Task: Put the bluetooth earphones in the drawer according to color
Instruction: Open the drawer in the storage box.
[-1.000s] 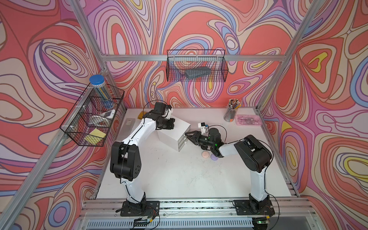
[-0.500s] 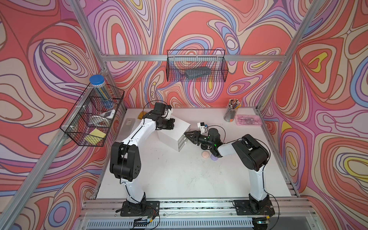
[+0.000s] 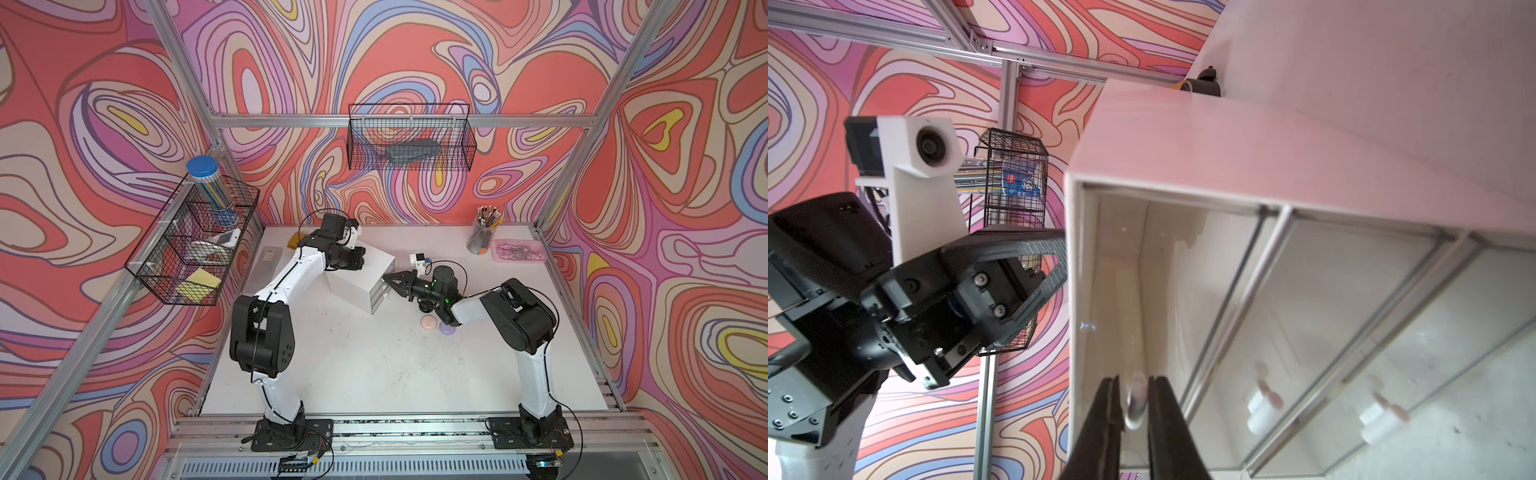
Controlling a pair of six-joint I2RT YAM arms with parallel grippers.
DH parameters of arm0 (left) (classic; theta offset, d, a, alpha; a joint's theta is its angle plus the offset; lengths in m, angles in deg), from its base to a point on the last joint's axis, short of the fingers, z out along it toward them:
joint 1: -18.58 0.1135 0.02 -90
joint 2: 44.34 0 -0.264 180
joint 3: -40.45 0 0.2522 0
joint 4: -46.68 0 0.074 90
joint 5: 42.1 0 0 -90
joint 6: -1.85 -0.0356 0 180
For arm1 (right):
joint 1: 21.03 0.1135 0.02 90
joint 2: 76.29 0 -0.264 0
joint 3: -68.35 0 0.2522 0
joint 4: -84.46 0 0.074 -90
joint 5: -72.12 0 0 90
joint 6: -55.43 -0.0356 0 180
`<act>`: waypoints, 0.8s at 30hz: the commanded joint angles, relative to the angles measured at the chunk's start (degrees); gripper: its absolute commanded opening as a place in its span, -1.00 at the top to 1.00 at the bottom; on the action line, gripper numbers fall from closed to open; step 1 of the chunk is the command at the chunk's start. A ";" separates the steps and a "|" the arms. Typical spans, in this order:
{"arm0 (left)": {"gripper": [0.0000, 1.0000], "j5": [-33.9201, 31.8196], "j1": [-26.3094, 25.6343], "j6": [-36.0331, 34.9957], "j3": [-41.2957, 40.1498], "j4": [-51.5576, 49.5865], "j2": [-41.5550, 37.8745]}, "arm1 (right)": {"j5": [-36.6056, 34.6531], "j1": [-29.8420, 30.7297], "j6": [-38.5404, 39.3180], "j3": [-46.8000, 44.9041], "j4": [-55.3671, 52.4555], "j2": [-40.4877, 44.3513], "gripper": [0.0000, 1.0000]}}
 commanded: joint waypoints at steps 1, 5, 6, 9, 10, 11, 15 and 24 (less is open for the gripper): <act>1.00 0.02 -0.50 -0.68 -2.79 -8.16 3.76 | 0.41 0.50 -0.28 2.88 0.84 -1.58 0.84; 1.00 -1.34 -0.50 -0.80 -2.56 -8.80 4.21 | 0.28 0.50 -0.16 2.99 0.06 -1.50 0.99; 1.00 -1.56 -0.49 -0.79 -2.45 -8.97 4.43 | 0.19 0.50 -0.16 2.66 -0.04 -1.49 1.00; 1.00 -1.70 -0.45 -0.78 -2.38 -9.18 4.86 | 0.12 0.50 -0.07 2.04 -0.02 -1.44 1.00; 1.00 -1.83 -0.50 -0.74 -2.38 -9.09 5.08 | 0.22 0.50 0.08 1.91 -0.04 -1.48 1.00; 1.00 -2.21 -0.48 -0.65 -2.34 -9.04 5.26 | 0.24 0.51 0.18 1.79 -0.04 -1.48 1.00; 1.00 -3.07 -0.43 -0.80 -2.07 -9.50 5.92 | 0.18 0.25 0.51 1.10 0.00 -1.37 1.00; 1.00 -3.47 -0.42 -0.72 -2.25 -9.34 6.44 | -0.85 -1.08 2.30 -3.53 -0.74 2.01 1.00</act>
